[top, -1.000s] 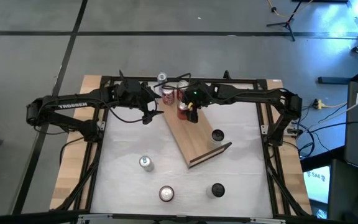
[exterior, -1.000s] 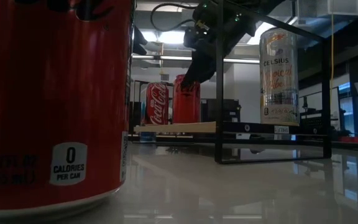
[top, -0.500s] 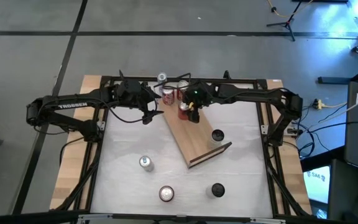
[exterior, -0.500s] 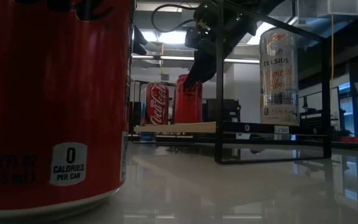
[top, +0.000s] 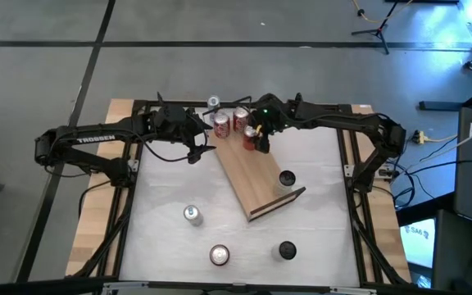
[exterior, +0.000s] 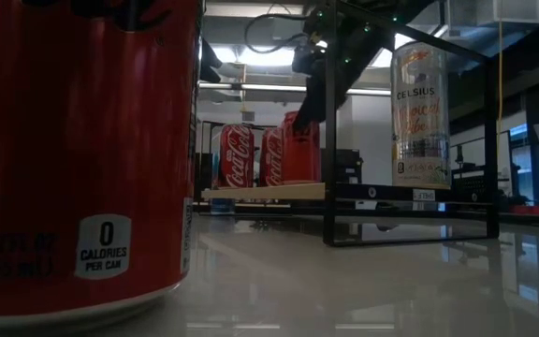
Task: Place canned beverage on shelf
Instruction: Put the top red black soda can on the shelf
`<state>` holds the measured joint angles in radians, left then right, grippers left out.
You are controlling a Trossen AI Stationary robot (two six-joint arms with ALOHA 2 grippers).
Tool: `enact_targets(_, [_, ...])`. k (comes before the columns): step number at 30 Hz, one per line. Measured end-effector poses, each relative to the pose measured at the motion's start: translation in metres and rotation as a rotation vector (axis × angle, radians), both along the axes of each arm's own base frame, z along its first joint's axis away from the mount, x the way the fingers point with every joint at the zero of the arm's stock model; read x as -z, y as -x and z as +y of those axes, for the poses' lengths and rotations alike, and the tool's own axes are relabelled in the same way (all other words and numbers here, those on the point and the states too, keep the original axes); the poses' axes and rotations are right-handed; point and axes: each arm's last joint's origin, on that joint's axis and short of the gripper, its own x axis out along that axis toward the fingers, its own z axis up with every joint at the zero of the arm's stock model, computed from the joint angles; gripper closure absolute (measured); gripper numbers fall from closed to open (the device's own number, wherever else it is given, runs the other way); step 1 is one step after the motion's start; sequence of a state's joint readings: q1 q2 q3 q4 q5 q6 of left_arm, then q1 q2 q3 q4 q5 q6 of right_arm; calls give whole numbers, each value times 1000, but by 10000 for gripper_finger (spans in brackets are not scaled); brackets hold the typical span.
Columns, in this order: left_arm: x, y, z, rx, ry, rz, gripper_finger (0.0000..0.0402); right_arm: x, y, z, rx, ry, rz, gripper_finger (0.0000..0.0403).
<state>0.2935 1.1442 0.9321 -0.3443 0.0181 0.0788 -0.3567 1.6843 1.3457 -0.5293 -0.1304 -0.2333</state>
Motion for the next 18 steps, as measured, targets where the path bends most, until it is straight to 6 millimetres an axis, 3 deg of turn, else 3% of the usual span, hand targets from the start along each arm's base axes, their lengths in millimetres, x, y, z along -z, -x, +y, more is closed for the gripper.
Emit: enact_targets(18, [0,0,0,-1,-1,0,64,3,-2,0,-4,11,2,103])
